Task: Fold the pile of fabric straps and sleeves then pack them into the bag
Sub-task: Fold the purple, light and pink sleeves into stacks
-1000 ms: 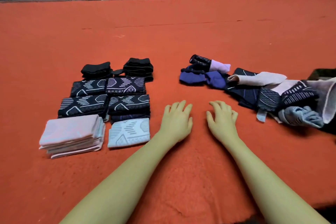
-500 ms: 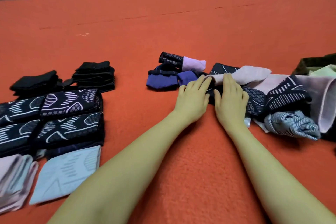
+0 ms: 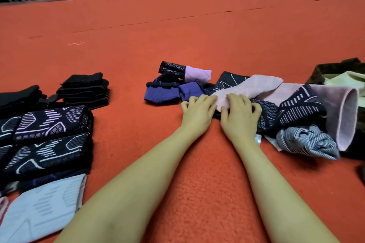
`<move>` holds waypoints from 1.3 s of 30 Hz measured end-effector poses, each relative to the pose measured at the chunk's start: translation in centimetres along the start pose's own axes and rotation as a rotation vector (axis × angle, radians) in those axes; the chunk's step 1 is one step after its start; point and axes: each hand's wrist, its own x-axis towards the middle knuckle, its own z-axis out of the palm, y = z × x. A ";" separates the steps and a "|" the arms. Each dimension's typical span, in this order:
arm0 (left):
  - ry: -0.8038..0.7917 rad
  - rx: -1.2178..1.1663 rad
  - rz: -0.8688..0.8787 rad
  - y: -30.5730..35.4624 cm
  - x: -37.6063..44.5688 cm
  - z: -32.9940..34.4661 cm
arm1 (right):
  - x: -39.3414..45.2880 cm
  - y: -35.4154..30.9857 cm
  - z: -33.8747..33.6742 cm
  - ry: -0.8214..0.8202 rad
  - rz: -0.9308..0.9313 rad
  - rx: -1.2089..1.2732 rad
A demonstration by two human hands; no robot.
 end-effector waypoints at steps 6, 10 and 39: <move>0.039 -0.034 -0.020 -0.7 0.5 0.8 | 0.3 0.2 0.1 -0.141 0.089 -0.032; 0.058 -0.049 -0.038 -0.5 0.9 0.8 | 0.7 -0.1 0.1 -0.167 0.162 -0.024; 0.277 0.013 -0.022 -9.3 -26.9 -17.9 | -14.9 -19.8 -14.6 -0.317 -0.193 0.695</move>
